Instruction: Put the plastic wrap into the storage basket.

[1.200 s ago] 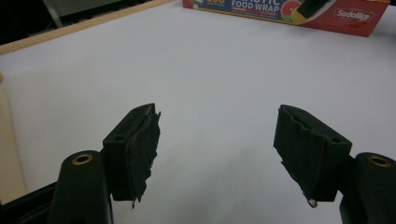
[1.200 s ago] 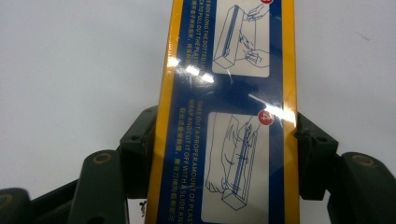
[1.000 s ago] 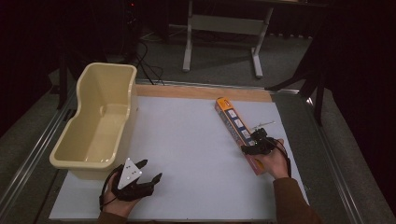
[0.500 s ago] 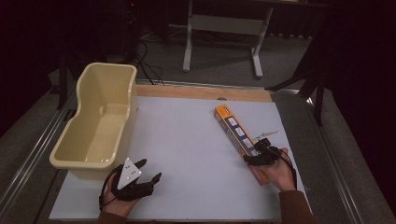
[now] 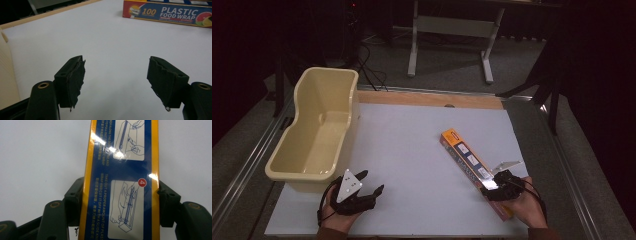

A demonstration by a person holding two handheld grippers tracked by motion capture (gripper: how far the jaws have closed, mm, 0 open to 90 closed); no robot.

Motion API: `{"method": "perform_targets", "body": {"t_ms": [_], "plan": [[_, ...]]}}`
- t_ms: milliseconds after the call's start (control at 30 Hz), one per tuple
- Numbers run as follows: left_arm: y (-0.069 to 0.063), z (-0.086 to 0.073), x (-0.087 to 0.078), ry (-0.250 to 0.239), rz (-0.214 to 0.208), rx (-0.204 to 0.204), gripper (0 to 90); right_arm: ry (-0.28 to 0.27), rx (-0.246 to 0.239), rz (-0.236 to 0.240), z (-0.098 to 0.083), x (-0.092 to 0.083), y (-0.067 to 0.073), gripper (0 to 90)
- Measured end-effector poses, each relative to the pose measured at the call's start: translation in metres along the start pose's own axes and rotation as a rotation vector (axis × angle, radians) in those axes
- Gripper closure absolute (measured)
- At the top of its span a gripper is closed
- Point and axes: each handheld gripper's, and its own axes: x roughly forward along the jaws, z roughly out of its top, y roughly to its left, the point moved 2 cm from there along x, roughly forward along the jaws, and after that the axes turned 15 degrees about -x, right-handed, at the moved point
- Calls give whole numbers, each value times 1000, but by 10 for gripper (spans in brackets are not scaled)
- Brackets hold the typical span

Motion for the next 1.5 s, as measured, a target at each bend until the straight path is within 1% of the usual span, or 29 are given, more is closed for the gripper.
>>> {"method": "perform_targets", "body": {"t_ms": [67, 100, 133, 167, 233, 333, 400, 433, 467, 500, 567, 667, 733, 767, 833, 933, 1033, 1133, 1200, 1267, 1333, 1433, 1500], "plan": [[0, 0, 1, 3, -2, 1, 299, 10, -4, 5, 0, 0, 0, 347], [-1, 0, 1, 2, -3, 2, 299, 14, 1, 13, 2, 0, -1, 317], [-1, 0, 1, 3, -3, 4, 298, 13, 5, 16, 4, 0, -2, 280], [-1, 0, 1, 4, -3, 5, 299, 5, 4, 7, 8, 0, -3, 254], [-1, 0, 2, 5, -4, 3, 298, 2, -11, 9, 19, -1, -6, 204], [-1, 0, 2, 4, -5, 5, 299, 36, -32, 1, 39, 3, -12, 199], [-1, 0, 1, 2, -6, 3, 299, 55, -43, 10, 52, 9, -17, 204], [-1, 0, 1, 2, -6, 3, 299, 55, -43, 10, 52, 9, -17, 204], [-1, 1, 1, 1, -8, 1, 299, 68, -44, 17, 57, 12, -20, 212], [0, 1, 0, 2, -7, 2, 299, 105, -46, 45, 68, 21, -24, 226], [0, 1, 0, 1, -9, 1, 299, 152, -46, 66, 75, 29, -27, 226], [-1, 1, 0, 2, -11, 2, 298, 222, -50, 88, 80, 42, -30, 227], [-1, 1, 1, 1, -12, 1, 299, 252, -40, 103, 82, 49, -31, 265], [-1, 1, 1, 2, -12, 2, 299, 262, -29, 119, 82, 51, -32, 300], [-1, 1, 1, 3, -12, 2, 299, 279, -1, 154, 83, 54, -33, 323], [-1, 1, 1, 5, -14, 4, 299, 304, 0, 165, 86, 56, -36, 333], [-1, 1, 2, 5, -14, 4, 298, 361, 47, 169, 89, 57, -37, 358], [-1, 1, 1, 4, -13, 3, 299, 407, 48, 164, 93, 57, -37, 379], [-1, 1, 1, 3, -13, 1, 299, 427, 53, 159, 95, 57, -37, 392], [0, 1, 1, 3, -13, 0, 299, 438, 64, 168, 96, 57, -38, 395], [0, 1, 1, 3, -13, 0, 299, 436, 78, 182, 96, 57, -39, 397], [0, 1, 1, 4, -11, 0, 299, 418, 130, 223, 97, 56, -41, 399], [0, 1, 1, 4, -11, 1, 299, 402, 153, 234, 98, 56, -42, 400]]}}
